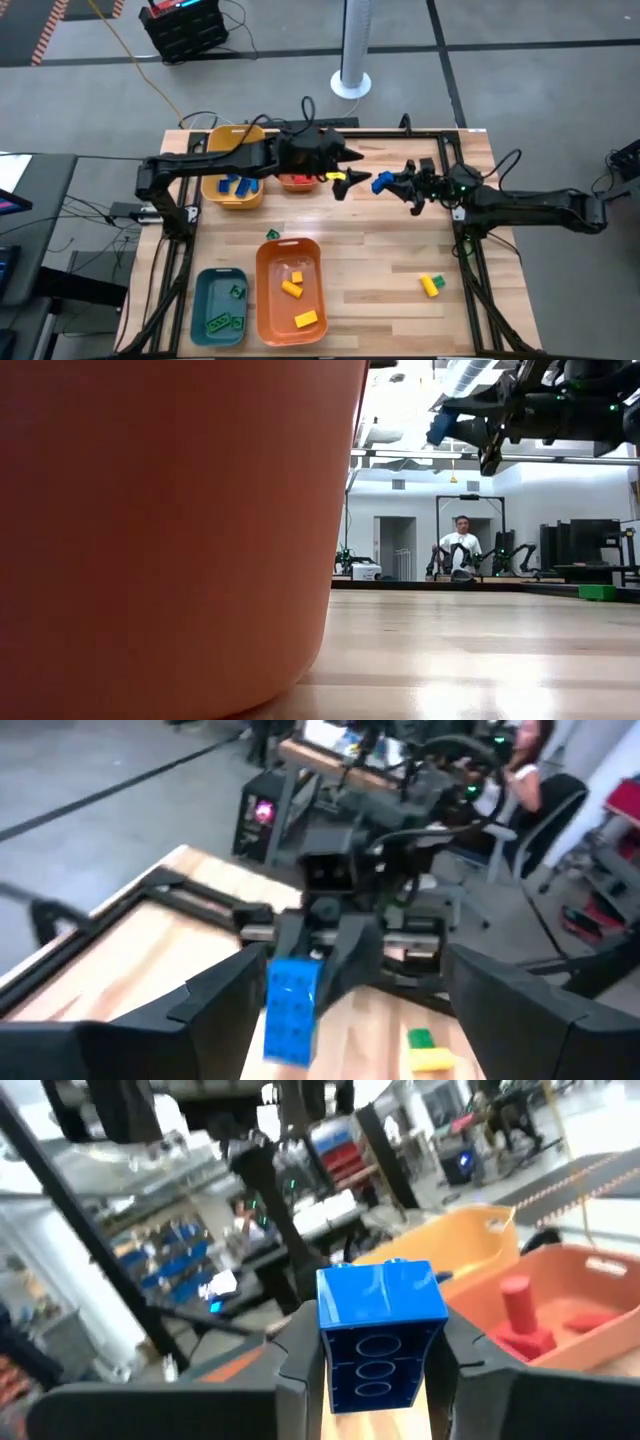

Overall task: Sort blocks
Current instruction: Put the blue game piece into the yellow bin, then put the green game piece into the blue bin Put the green game piece into the blue bin

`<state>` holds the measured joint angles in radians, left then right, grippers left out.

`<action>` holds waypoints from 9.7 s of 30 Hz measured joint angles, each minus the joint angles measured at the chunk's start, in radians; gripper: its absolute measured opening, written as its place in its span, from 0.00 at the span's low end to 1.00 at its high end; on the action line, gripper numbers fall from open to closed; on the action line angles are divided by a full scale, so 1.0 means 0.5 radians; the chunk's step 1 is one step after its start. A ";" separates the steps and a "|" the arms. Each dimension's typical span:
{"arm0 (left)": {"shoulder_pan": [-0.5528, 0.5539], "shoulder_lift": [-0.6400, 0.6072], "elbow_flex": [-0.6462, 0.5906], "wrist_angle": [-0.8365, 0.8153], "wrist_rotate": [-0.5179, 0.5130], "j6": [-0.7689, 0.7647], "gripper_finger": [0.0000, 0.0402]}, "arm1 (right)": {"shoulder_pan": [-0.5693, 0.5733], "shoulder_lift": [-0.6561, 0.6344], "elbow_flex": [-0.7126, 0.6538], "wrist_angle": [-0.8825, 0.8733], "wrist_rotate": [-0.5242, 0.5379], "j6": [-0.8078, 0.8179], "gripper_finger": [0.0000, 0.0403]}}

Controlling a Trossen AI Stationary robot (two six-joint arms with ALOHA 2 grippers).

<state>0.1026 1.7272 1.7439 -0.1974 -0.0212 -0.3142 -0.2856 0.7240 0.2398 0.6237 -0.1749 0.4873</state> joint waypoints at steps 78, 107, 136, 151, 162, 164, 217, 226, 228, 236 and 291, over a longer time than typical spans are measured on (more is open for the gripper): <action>-0.015 0.278 0.003 -0.109 -0.930 0.890 0.22 | 0.412 0.286 0.528 -0.275 1.066 -0.217 0.84; 1.536 -0.120 -0.515 -2.445 0.115 0.473 0.23 | 0.337 0.229 0.524 -1.399 1.077 0.163 0.94; 1.375 -0.296 -0.527 -2.368 0.050 0.808 0.61 | 0.203 0.384 0.963 -2.719 0.570 0.304 0.91; 0.830 -0.401 0.146 -1.792 -0.185 0.375 0.60 | -0.241 1.281 1.417 -3.789 0.400 -0.332 0.74; 0.507 -0.412 0.139 -1.565 -0.199 0.171 0.60 | -0.747 1.296 1.418 -3.966 0.396 -0.520 0.73; 0.481 -0.424 0.139 -1.491 -0.204 0.186 0.60 | -0.839 1.296 1.411 -3.976 0.347 -0.559 0.73; 0.364 -0.318 0.545 -1.681 -0.081 0.666 0.60 | -0.753 2.101 1.286 -3.614 0.511 -0.555 0.71; 0.354 -0.318 0.545 -1.686 -0.041 0.637 0.60 | -0.751 2.099 1.193 -3.658 0.718 -0.657 0.70; 0.354 -0.318 0.545 -1.687 -0.021 0.619 0.60 | -0.752 2.103 1.178 -3.720 0.789 -0.682 0.70; 0.348 -0.318 0.545 -1.689 0.022 0.549 0.60 | -0.727 2.103 1.160 -3.651 0.869 -0.819 0.58; 0.317 -0.247 0.534 -1.707 0.085 0.739 0.60 | -0.107 2.293 1.173 -4.082 0.421 -0.803 0.75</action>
<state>0.2611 1.6036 2.0109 -1.0510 0.0216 0.0554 -0.3389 1.8703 0.8261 -1.4174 0.0357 0.0860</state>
